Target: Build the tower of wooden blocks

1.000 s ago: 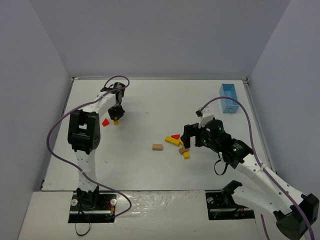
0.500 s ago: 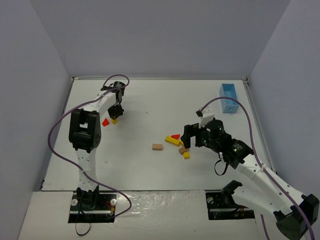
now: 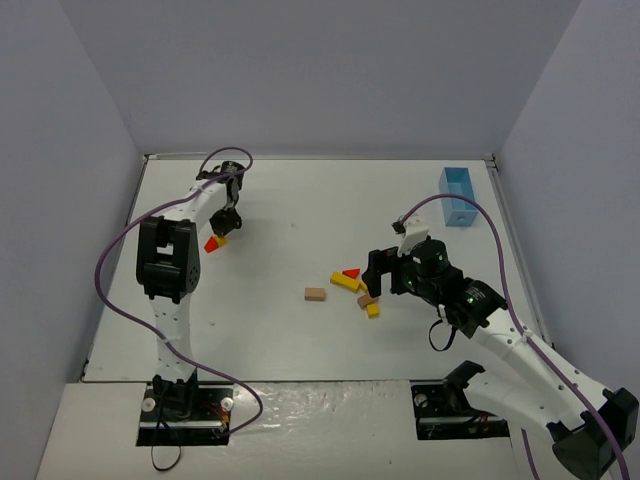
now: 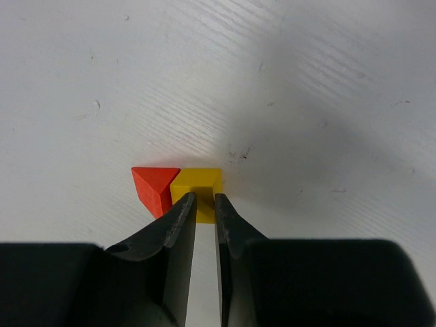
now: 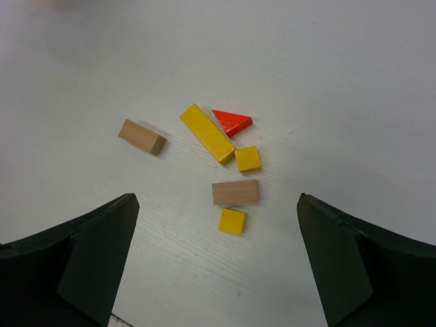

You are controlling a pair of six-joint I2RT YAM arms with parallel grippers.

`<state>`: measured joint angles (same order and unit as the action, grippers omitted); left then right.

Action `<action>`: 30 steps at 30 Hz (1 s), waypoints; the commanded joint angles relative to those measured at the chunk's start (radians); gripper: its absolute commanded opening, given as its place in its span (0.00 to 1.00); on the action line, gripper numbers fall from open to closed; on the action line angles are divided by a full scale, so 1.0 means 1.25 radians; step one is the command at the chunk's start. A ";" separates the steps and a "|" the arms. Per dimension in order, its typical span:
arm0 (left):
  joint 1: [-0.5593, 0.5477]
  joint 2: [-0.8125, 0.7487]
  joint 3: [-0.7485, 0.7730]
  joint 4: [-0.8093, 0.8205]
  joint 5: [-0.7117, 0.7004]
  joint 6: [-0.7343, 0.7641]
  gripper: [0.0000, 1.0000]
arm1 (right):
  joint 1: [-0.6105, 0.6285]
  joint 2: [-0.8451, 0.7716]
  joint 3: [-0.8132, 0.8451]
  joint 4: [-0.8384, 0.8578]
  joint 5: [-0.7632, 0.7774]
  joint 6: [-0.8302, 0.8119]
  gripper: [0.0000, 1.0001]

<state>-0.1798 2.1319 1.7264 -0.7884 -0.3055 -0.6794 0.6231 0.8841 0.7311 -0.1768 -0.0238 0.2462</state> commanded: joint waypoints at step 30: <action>-0.185 -0.377 -0.116 -0.010 0.149 0.143 0.45 | -0.012 0.130 0.022 0.001 0.095 0.083 0.98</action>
<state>-0.3795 1.8087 1.6653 -0.7834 -0.1739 -0.5606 0.6151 0.9743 0.7311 -0.1929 0.0638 0.3134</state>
